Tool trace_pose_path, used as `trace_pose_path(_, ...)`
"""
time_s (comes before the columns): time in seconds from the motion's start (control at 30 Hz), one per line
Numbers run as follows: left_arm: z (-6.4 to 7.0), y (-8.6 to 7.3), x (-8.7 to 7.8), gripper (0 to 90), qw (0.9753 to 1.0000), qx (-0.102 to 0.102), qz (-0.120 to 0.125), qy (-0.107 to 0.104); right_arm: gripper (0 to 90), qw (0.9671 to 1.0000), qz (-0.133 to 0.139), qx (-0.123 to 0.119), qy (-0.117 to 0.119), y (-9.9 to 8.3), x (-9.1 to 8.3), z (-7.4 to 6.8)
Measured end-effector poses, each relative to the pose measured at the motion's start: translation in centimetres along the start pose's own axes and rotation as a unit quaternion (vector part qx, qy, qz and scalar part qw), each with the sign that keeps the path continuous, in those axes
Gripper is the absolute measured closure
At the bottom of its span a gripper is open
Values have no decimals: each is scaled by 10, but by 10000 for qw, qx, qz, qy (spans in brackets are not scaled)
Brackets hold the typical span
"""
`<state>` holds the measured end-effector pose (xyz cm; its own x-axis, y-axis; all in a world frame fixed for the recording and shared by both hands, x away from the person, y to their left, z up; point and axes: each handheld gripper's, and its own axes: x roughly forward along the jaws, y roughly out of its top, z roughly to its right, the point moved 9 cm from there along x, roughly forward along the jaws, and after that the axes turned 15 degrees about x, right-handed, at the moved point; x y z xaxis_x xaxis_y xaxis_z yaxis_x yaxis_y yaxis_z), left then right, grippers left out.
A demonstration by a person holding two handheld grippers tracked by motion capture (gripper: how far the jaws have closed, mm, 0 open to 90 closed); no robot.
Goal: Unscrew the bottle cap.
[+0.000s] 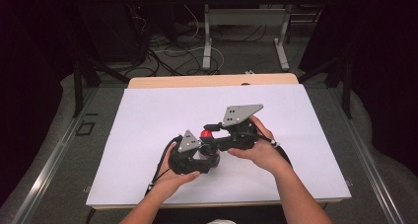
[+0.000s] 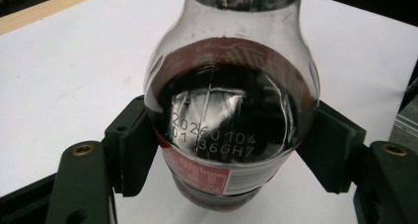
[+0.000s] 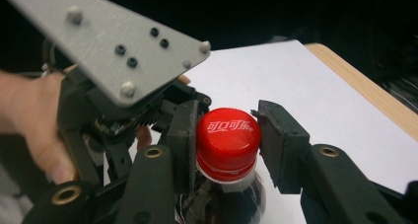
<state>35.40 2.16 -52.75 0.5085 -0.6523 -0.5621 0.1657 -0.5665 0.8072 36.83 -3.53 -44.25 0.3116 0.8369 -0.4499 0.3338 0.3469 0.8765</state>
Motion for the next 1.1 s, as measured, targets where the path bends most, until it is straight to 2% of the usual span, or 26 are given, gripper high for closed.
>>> trace_pose_path(0.07,0,-1,0,304,10000,-47,-9,-8,476,9992,141,255,-267,2,0,1)
trace_pose_path(0.1,-1,-1,0,304,10000,-26,-25,14,473,9982,166,431,-372,1,0,-1)
trace_pose_path(0.23,-1,-1,0,304,10000,-51,-36,41,483,9939,239,553,-928,-3,2,-5)
trace_pose_path(0.27,-1,-1,0,304,10000,-33,-52,39,485,9933,209,569,-987,-4,3,-7)
trace_pose_path(0.33,0,-1,0,304,10000,-38,-54,69,517,9913,294,660,-1103,-4,7,-10)
trace_pose_path(0.37,0,-1,0,304,10000,-29,-44,42,587,9895,293,599,-1282,-4,7,-8)
trace_pose_path(0.4,0,-2,0,304,10000,15,-87,0,587,9895,293,599,-1282,-4,7,-8)
trace_pose_path(0.47,0,-2,0,304,10000,2,-79,42,602,9917,294,624,-1088,-3,6,-5)
trace_pose_path(0.5,0,-2,-1,304,10000,10,-92,-18,602,9917,294,624,-1088,-3,6,-5)
trace_pose_path(0.53,0,-1,0,304,10000,-8,-36,12,602,9937,190,573,-944,-4,5,-5)
trace_pose_path(0.57,0,-1,0,304,10000,6,-25,3,602,9974,177,325,-619,-2,5,-3)
trace_pose_path(0.6,0,0,0,304,10000,37,-10,13,602,9974,177,325,-619,-2,5,-3)
trace_pose_path(0.63,0,0,0,304,10000,43,-6,10,602,9988,81,236,-419,-2,4,-3)
trace_pose_path(0.73,1,1,-1,304,10000,30,-3,-4,597,9998,66,177,-82,-1,2,1)
trace_pose_path(0.77,0,0,-1,304,10000,17,-25,0,597,9998,66,177,-82,-1,2,1)
trace_pose_path(0.8,0,0,-1,304,10000,10,-10,11,500,9989,162,348,-262,-1,2,2)
trace_pose_path(0.87,-2,-2,-2,304,10000,-31,-77,21,498,9984,229,381,-346,0,2,2)
trace_pose_path(0.93,-3,-2,-2,304,10000,-32,-60,28,501,9971,256,412,-578,-2,1,1)
trace_pose_path(1.0,-4,-2,-2,304,10000,-54,-61,43,519,9943,334,599,-817,-3,1,-1)
trace_pose_path(1.1,-2,-1,-1,304,10000,-47,-28,53,599,9928,383,593,-969,-4,3,-4)
